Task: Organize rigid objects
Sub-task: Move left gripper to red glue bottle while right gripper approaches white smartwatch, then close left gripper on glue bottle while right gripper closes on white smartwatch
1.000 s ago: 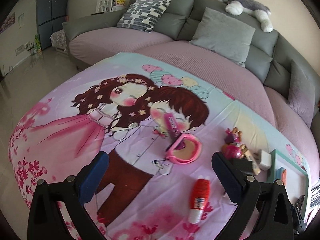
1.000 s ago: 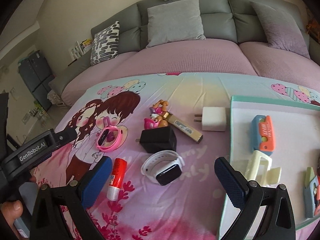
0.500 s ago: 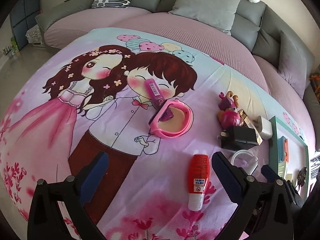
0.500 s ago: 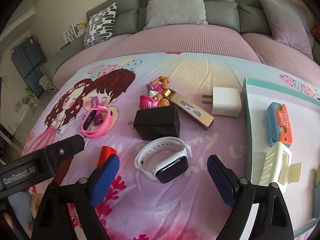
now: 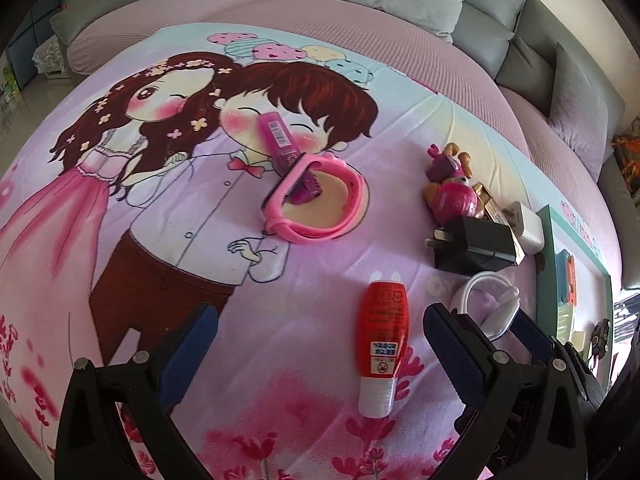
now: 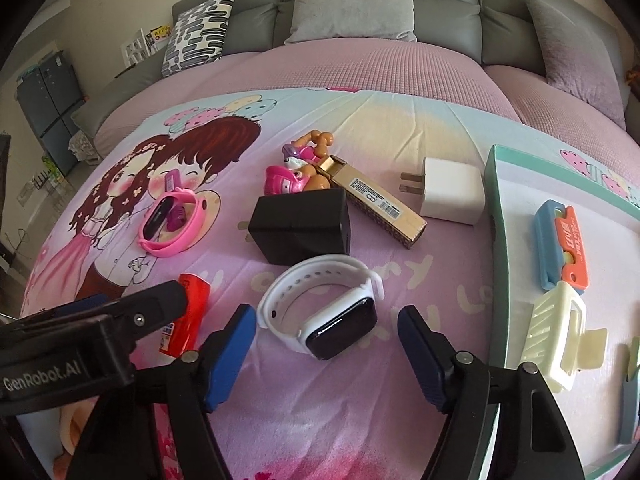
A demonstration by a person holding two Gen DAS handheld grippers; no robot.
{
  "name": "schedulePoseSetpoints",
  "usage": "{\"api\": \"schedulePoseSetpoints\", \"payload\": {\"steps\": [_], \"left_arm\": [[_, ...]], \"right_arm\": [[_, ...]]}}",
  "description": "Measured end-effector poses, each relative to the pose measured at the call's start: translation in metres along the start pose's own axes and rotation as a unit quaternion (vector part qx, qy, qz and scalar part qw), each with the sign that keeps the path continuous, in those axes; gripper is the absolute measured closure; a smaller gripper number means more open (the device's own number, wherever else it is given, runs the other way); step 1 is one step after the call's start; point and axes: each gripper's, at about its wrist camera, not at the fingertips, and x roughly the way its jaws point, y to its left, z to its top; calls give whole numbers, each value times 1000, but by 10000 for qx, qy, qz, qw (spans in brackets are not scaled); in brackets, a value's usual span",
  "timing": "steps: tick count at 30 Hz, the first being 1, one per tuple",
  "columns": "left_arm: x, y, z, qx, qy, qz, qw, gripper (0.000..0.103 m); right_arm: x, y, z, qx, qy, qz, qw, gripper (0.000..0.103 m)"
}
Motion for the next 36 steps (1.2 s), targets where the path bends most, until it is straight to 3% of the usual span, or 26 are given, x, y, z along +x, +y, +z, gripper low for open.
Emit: {"api": "schedulePoseSetpoints", "payload": {"steps": [9,11,16,19,22,25,36], "left_arm": [[7,-13,-6,212,60,26,9998,4],[10,-19,-6,244,69,41,9997,15],[10,-26,-6,339,50,-30,9994,28],[10,-27,-6,344,48,-43,9994,48],[10,-23,-6,351,47,0,9994,56],[9,-19,-6,322,8,64,9995,71],[8,-17,-7,330,-25,-25,9995,71]], "right_arm": [[-5,-7,-4,73,83,58,9999,45],[-6,-8,-4,59,97,55,9999,47],[-6,-8,-4,-17,94,49,9999,47],[-6,-7,-4,-65,89,31,9999,47],[-6,-8,-4,-46,81,41,9999,47],[-5,-8,-3,-31,57,26,10000,47],[2,-5,2,-62,-83,-220,9997,44]]}}
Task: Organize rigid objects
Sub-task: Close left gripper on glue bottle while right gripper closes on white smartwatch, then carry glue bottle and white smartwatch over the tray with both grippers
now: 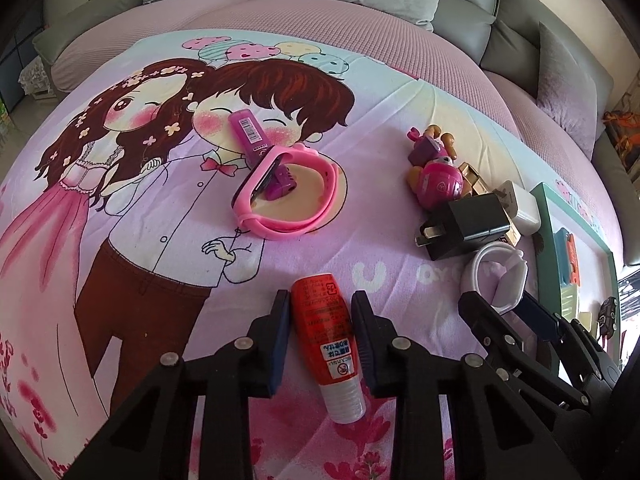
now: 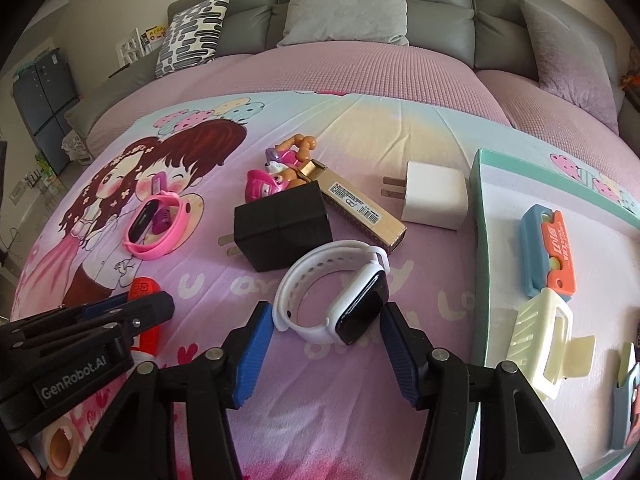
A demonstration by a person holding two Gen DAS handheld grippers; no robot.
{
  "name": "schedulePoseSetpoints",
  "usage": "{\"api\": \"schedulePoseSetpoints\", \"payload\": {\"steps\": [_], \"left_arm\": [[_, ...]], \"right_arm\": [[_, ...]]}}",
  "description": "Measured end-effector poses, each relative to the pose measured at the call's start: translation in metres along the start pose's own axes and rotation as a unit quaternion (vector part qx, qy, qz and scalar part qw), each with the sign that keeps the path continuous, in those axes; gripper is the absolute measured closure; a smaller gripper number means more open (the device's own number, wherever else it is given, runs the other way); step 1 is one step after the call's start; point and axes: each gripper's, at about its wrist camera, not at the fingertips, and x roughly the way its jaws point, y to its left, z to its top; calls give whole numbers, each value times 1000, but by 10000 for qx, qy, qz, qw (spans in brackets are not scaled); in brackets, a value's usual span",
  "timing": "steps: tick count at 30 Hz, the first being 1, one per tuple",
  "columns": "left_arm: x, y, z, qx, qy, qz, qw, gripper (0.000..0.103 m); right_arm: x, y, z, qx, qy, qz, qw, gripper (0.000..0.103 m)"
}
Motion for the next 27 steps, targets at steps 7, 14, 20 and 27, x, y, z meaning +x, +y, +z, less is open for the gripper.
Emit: {"api": "schedulePoseSetpoints", "payload": {"steps": [7,14,20,27], "left_arm": [[1,0,0,-15,-6,-3,10000,71],[0,-2,1,30,-15,61,10000,71],[-7,-1,3,-2,-175,73,9998,72],[-25,-5,8,31,-488,-58,9988,73]], "right_arm": [[5,2,2,-71,-74,-166,9998,43],[2,-2,2,62,-85,-40,9999,45],[-4,-10,3,344,-125,178,9992,49],[-27,-14,8,420,-458,243,9978,50]]}}
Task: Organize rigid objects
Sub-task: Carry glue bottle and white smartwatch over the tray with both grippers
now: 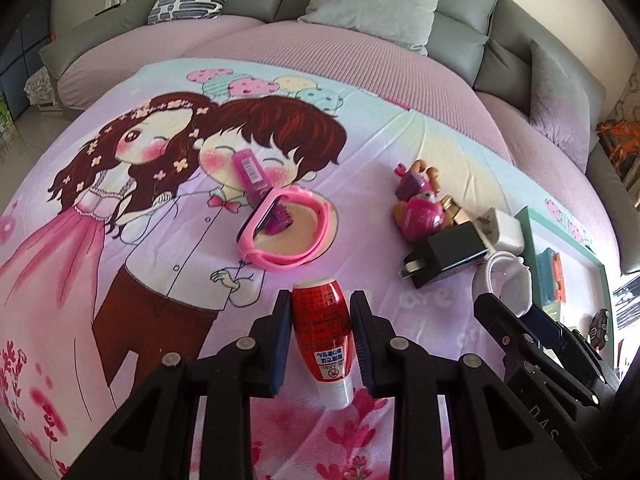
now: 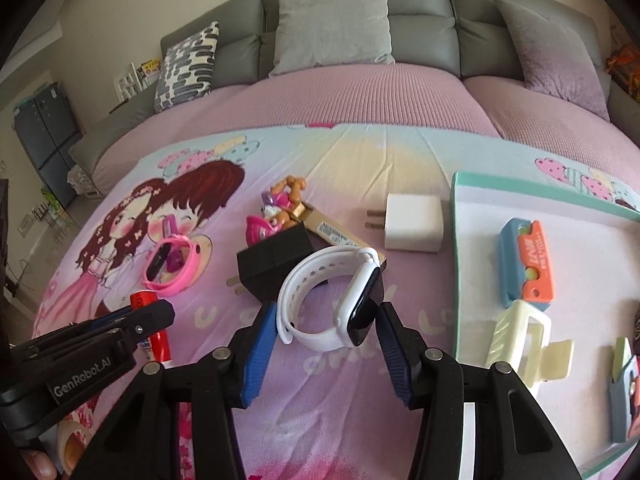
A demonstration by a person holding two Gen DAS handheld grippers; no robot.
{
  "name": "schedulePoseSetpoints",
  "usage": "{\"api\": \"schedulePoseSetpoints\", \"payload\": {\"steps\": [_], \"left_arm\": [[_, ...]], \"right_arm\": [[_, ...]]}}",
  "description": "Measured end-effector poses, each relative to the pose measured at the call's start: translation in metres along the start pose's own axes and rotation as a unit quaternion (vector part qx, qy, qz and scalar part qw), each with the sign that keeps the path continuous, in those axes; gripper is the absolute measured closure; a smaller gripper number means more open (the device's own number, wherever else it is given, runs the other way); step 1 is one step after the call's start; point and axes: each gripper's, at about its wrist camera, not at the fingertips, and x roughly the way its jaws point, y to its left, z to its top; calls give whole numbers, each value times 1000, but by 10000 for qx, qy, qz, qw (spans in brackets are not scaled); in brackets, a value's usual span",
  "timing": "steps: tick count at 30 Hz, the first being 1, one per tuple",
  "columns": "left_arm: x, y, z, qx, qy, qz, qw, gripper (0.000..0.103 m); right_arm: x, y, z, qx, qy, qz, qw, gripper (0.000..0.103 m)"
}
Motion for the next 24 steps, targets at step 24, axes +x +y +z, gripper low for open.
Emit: {"api": "schedulePoseSetpoints", "payload": {"steps": [24], "left_arm": [[-41,-41,7,485,-614,-209,9967,73]], "right_arm": [[-33,-32,10,410,-396,94,9983,50]]}}
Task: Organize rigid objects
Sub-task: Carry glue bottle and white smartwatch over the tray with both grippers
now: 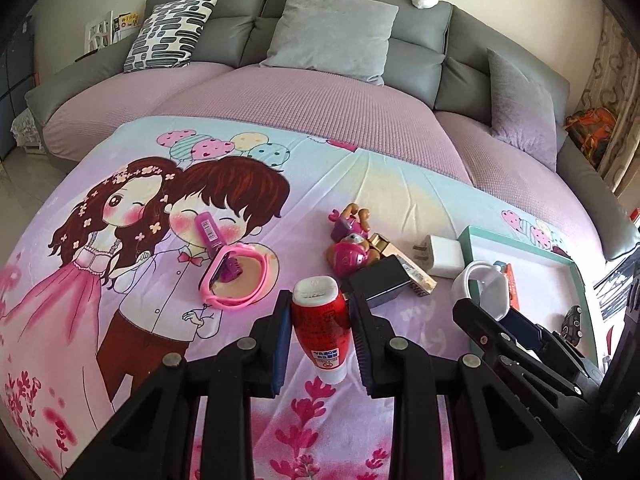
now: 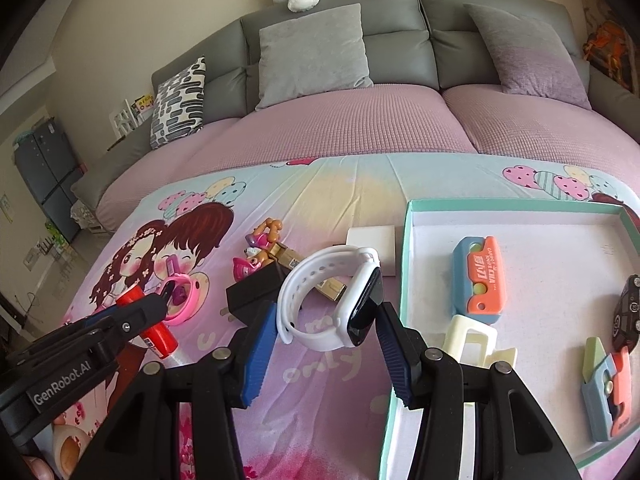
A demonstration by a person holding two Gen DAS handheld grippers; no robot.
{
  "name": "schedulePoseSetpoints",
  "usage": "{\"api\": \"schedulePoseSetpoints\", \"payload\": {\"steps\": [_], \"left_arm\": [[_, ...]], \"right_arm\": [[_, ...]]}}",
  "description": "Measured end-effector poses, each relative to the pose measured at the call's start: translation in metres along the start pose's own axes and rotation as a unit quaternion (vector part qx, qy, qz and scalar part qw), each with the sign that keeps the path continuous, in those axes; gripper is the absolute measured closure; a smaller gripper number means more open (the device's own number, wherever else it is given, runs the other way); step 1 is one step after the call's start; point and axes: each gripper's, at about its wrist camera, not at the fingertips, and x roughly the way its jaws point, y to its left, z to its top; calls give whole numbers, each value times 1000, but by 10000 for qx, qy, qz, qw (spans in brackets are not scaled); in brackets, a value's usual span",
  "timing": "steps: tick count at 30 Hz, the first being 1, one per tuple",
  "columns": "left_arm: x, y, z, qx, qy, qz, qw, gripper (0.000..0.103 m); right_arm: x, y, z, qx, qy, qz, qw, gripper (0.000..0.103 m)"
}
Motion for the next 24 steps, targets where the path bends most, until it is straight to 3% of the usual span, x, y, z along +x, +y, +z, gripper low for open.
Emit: {"api": "schedulePoseSetpoints", "payload": {"steps": [10,24], "left_arm": [[-11,-63,18,644,-221,-267,9973,73],[15,-179,22,1546,-7,-1121,9816,73]], "right_arm": [[-34,-40,14,259,-490,-344,9979,50],[-43,-140,10,1147,-225,-1377,9836,49]]}}
